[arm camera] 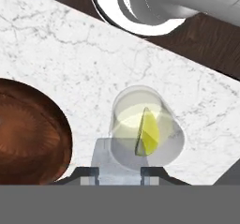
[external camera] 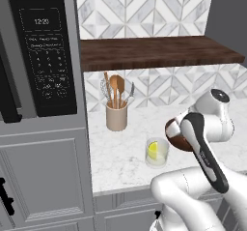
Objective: Grab a lemon wedge from the fridge and one ice cube from the ice bowl, and put them in the glass of lemonade.
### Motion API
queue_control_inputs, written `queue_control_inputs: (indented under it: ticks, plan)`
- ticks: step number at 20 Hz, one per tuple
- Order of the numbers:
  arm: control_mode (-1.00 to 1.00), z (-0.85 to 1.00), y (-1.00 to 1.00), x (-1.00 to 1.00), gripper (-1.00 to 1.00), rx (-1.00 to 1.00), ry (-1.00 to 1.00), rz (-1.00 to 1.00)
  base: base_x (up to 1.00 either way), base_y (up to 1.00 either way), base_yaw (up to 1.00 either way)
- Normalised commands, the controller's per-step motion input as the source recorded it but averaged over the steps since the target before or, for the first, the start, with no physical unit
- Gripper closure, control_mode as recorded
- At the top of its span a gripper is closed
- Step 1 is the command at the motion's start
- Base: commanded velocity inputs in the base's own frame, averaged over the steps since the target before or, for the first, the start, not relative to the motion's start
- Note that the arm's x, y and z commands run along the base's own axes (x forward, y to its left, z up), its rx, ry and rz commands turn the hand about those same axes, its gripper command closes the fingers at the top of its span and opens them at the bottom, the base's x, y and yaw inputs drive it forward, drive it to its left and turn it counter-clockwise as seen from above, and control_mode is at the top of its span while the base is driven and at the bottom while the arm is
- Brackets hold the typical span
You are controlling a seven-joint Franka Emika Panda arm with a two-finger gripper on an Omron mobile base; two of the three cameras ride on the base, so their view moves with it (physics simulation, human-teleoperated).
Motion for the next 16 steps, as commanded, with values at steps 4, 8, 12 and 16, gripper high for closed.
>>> queue_control_inputs:
  ticks: [4, 8, 12, 16]
  plan:
    - [-1.00, 0.10, 0.67, -0.30, 1.00, 0.00, 0.00, 0.06, 0.00, 0.00, 0.00]
    - [-1.00, 0.01, 0.46, -0.14, 1.00, 0.00, 0.00, 0.06, 0.00, 0.00, 0.00]
    - [-1.00, 0.00, 0.07, 0.00, 1.00, 0.00, 0.00, 0.04, 0.00, 0.00, 0.00]
    - [-1.00, -0.19, 0.01, 0.14, 1.00, 0.00, 0.01, 0.03, 0.00, 0.00, 0.00]
